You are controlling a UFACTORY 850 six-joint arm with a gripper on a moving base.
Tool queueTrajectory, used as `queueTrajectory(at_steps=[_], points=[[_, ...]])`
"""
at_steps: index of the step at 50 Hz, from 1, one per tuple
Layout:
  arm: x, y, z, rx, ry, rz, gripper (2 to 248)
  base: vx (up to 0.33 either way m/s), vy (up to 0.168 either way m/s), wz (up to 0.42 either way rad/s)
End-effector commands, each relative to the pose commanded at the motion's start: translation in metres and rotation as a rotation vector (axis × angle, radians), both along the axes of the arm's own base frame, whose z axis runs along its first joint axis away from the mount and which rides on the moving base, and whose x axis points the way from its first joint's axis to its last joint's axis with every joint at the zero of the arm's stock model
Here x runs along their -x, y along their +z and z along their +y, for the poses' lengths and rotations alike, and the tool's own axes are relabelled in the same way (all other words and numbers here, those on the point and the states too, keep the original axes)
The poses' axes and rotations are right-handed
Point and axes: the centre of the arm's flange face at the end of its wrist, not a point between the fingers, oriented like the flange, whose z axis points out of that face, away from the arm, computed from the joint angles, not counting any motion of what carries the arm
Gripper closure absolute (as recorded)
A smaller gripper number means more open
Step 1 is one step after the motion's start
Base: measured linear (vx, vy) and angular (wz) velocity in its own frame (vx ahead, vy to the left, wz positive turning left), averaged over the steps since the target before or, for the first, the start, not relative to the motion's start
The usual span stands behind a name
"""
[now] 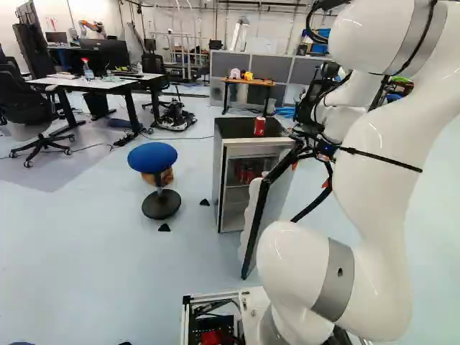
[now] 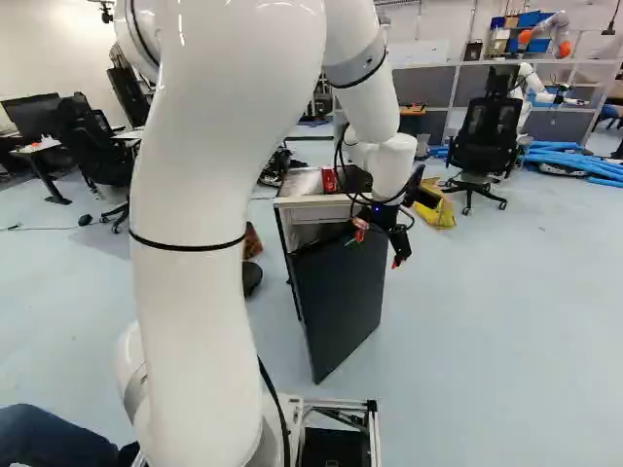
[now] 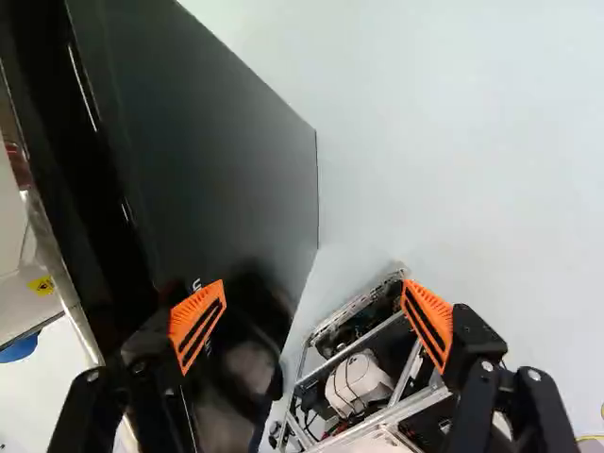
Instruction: Grab a drink from the fridge
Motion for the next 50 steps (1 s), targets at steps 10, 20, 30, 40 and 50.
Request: queueTrajectory(at_steps=[10, 20, 30, 40, 50], points=[[0.000, 0.000, 0.011, 0.019, 0.014, -0.017, 3, 0.000, 0.000, 0.000], [0.000, 0.000, 0.023, 0.027, 0.030, -0.023, 3, 0.000, 0.000, 0.000], [0.002, 0.000, 0.037, 0.023, 0.052, -0.018, 3, 0.000, 0.000, 0.000], [0.003, 0.000, 0.053, 0.020, 0.076, -0.014, 3, 0.000, 0.000, 0.000], [0.004, 0.000, 0.069, 0.023, 0.101, -0.015, 3, 0.000, 0.000, 0.000]])
